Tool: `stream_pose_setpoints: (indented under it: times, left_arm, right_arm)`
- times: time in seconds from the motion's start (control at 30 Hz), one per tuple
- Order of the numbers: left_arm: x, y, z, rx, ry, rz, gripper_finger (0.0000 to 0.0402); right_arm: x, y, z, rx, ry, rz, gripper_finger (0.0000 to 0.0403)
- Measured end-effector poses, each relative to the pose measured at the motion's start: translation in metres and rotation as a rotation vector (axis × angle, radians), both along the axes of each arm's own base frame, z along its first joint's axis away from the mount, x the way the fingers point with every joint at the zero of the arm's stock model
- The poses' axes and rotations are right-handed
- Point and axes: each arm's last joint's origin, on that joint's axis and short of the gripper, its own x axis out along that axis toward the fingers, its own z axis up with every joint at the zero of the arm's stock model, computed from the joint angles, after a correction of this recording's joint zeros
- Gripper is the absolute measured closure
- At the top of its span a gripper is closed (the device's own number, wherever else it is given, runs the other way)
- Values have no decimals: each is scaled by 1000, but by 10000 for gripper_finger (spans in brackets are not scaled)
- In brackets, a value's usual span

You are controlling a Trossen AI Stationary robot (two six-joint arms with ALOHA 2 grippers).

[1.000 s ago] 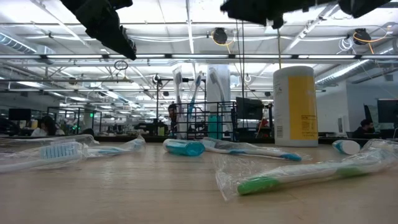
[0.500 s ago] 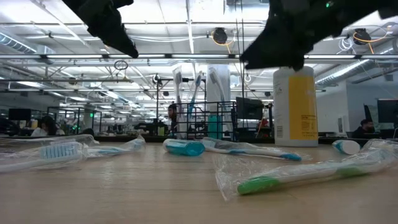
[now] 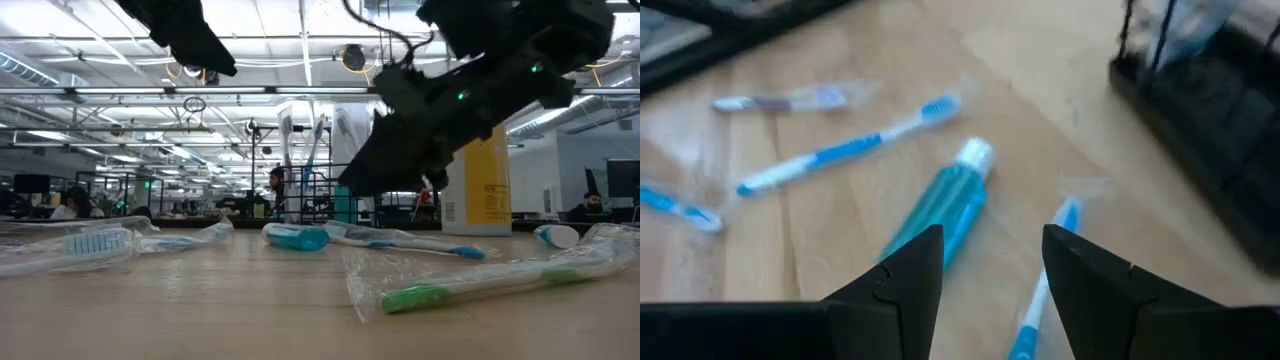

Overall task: Pick & Place toothbrushing station
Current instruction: Put the blue toothbrush into the black wire organizer

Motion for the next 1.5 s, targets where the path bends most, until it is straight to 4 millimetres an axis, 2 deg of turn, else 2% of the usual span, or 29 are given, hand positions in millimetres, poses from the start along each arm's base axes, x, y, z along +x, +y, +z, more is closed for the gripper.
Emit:
stream_pose_setpoints:
  times: [0.23, 0.4, 0.5, 0.7, 0.93, 1.13, 1.37, 1.5]
  left_arm:
    - [0, 0, 0, 14, 4, -10, 234]
    - [0, 0, 0, 7, 3, -11, 234]
    - [0, 0, 0, 7, 3, -11, 234]
    - [0, 0, 0, -6, 0, -3, 234]
    - [0, -1, 0, -16, -1, 1, 234]
    - [0, -1, 0, -16, -1, 0, 234]
    - [0, -1, 0, -16, -1, 0, 234]
    - [0, -1, 0, -16, -1, 0, 234]
  right_arm:
    - [22, -2, -3, -34, 174, 24, 239]
    - [31, -3, 7, -81, 175, -9, 239]
    - [29, -7, 6, -127, 180, -69, 239]
    - [17, -16, -11, -74, 232, -148, 239]
    - [13, -18, -18, 16, 257, -98, 244]
    - [13, -17, -18, 0, 270, -53, 292]
    - [14, -16, -17, -31, 262, -20, 391]
    - [17, -16, -14, -33, 225, -13, 397]
